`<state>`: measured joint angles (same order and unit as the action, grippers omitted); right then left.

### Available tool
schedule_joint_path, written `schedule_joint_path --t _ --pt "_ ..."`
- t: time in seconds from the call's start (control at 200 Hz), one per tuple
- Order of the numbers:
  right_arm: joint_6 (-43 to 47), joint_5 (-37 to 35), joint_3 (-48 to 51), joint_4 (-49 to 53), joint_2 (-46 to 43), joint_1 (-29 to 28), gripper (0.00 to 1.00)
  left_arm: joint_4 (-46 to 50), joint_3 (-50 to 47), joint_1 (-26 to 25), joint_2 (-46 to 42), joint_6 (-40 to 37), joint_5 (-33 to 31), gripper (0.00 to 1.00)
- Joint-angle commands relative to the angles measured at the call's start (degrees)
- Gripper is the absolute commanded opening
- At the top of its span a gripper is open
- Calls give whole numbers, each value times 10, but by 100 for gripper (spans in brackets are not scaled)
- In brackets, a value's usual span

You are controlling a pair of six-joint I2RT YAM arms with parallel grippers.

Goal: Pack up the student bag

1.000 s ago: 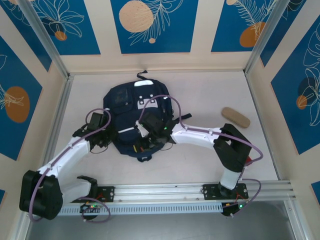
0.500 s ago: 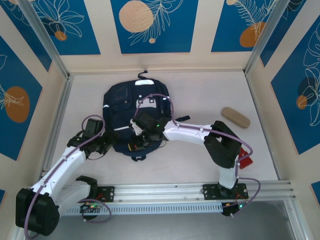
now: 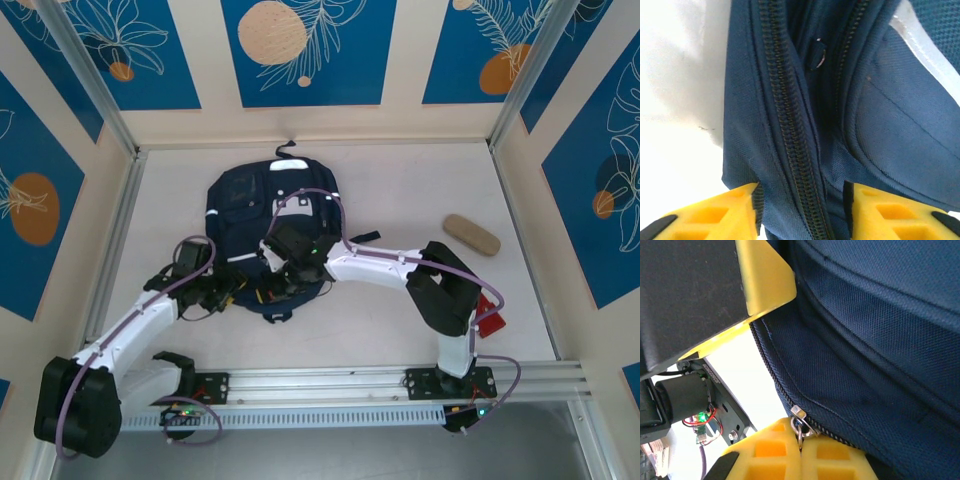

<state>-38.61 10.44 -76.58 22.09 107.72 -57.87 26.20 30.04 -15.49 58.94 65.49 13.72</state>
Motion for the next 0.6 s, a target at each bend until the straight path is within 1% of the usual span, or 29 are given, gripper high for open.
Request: schedule_joint_path --t 0.0,0.105,0.21,0.34,0.47,0.595 --pt "17 -7 -25 21 1 -9 0 -8 -4 0 3 -8 4 36" --pt "18 -45 -19 54 -7 -9 0 9 -3 0 0 -16 -20 23" --pt "24 -100 3 84 -28 -9 0 25 -4 0 -2 -32 -48 16" --pt "34 -173 39 119 -63 -3 0 32 -11 0 -1 -48 -73 11" --pt "39 -233 82 145 -98 13 0 30 -17 0 2 -54 -78 8" --pt "40 -265 116 159 -126 44 0 26 -17 0 3 -58 -79 7"
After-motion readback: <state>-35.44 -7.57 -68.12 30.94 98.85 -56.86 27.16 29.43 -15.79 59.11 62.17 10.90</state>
